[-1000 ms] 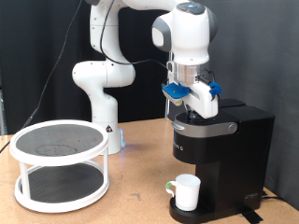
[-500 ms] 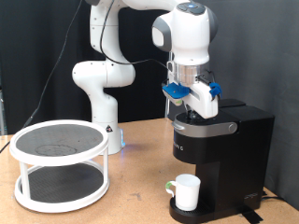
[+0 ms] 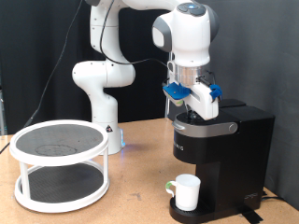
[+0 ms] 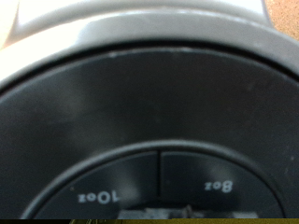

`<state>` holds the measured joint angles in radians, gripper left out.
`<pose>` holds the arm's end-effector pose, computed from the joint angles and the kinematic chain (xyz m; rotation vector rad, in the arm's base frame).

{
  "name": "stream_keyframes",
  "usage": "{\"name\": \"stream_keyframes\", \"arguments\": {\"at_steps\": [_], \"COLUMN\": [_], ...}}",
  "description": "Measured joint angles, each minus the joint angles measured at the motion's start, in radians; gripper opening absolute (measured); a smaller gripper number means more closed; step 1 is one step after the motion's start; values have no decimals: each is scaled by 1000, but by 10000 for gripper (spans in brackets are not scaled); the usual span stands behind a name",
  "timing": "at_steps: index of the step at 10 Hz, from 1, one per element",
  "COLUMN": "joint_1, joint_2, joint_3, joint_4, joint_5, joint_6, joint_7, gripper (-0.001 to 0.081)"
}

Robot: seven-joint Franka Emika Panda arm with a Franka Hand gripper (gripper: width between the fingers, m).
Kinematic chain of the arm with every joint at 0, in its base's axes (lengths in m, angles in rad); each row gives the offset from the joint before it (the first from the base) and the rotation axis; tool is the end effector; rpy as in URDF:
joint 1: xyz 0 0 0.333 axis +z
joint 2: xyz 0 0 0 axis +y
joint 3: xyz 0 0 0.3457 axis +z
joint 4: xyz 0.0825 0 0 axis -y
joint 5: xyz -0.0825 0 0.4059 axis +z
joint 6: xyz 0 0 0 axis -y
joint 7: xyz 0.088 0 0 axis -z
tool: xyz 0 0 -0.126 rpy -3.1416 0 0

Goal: Make a cup of coffee with the keurig machine

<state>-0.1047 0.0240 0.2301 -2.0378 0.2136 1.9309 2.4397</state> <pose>0.5527 0.0877 0.4238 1.1029 -2.8478 -0.3511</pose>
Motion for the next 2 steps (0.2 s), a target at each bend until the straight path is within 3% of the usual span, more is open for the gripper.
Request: {"name": "stream_keyframes", "arguments": {"at_steps": [2], "joint_1": [0], "joint_2": [3], "joint_3": [0], "joint_4": [6], "joint_5": [0], "joint_6": [-12], "joint_7": [-3], "gripper": [5]}}
